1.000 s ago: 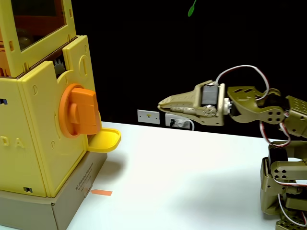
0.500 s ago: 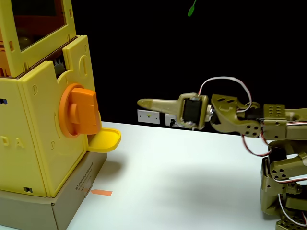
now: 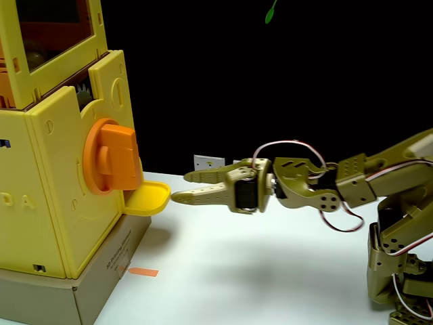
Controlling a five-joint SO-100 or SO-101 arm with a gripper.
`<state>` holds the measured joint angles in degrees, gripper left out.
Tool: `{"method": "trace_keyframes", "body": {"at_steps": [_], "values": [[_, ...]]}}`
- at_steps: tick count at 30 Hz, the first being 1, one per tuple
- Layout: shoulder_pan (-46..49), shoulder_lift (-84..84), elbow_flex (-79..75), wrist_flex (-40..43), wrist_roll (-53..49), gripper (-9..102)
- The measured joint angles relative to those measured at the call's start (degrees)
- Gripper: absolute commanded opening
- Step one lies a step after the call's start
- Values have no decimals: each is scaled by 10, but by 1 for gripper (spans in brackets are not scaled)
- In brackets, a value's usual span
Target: Turn the button of vending machine.
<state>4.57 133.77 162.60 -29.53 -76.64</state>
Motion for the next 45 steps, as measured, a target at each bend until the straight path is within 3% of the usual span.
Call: {"method": "trace_keyframes", "body": {"at_steps": [28, 45], "values": [[40, -293, -298, -12, 12, 33], [26, -351, -359, -12, -4, 23]]}}
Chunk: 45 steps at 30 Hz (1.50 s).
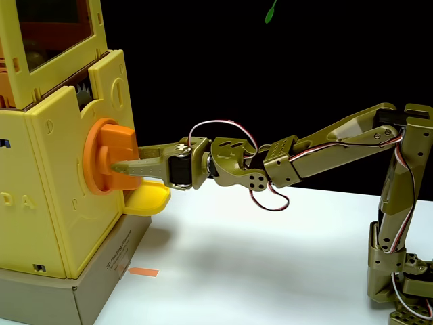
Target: Turn the button of vending machine.
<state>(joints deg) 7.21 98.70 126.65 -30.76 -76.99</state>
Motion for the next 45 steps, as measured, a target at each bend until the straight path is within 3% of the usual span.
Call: {"method": "trace_keyframes", "body": {"at_steps": [15, 29, 37, 45], "values": [[-18, -4, -2, -25, -18, -1], [-20, -4, -2, -26, 9, -1], [-21, -5, -1, -30, 192, -1], [-19, -3, -1, -30, 526, -1]]}}
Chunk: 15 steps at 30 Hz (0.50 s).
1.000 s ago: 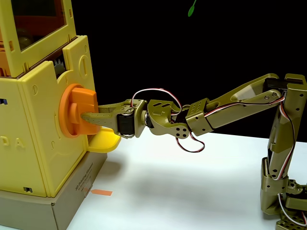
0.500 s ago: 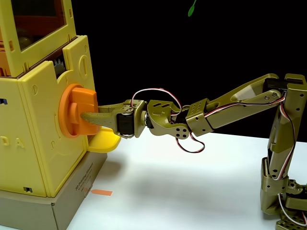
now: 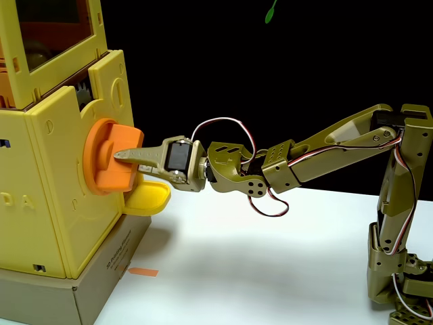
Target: Turn the button of vending machine.
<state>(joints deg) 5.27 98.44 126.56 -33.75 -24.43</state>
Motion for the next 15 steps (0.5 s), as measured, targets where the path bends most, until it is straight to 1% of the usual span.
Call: {"method": "trace_keyframes", "body": {"at_steps": [3, 9, 15], "values": [[1, 1, 0, 1, 160, -1], [6, 4, 0, 11, 512, -1], [22, 10, -4, 32, 925, -1]]}}
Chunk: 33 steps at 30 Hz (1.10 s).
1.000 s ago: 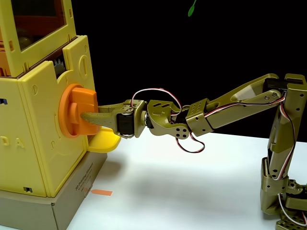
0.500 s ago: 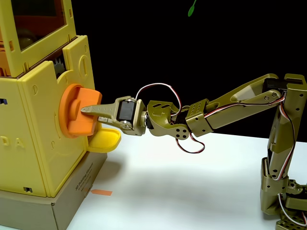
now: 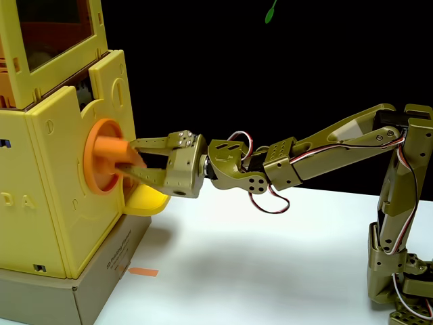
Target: Turn the button of vending machine.
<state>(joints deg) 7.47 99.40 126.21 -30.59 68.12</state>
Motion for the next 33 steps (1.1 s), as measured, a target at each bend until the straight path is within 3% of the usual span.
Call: {"method": "trace_keyframes", "body": {"at_steps": [5, 8, 16, 21, 24, 33], "values": [[0, 8, -4, 26, 261, -1], [0, 13, -6, 40, 312, -1], [-1, 14, -9, 52, 327, 0], [-5, 20, -10, 70, 328, 22], [-8, 22, -9, 73, 327, 30], [-20, 56, 19, 81, 298, 32]]}}
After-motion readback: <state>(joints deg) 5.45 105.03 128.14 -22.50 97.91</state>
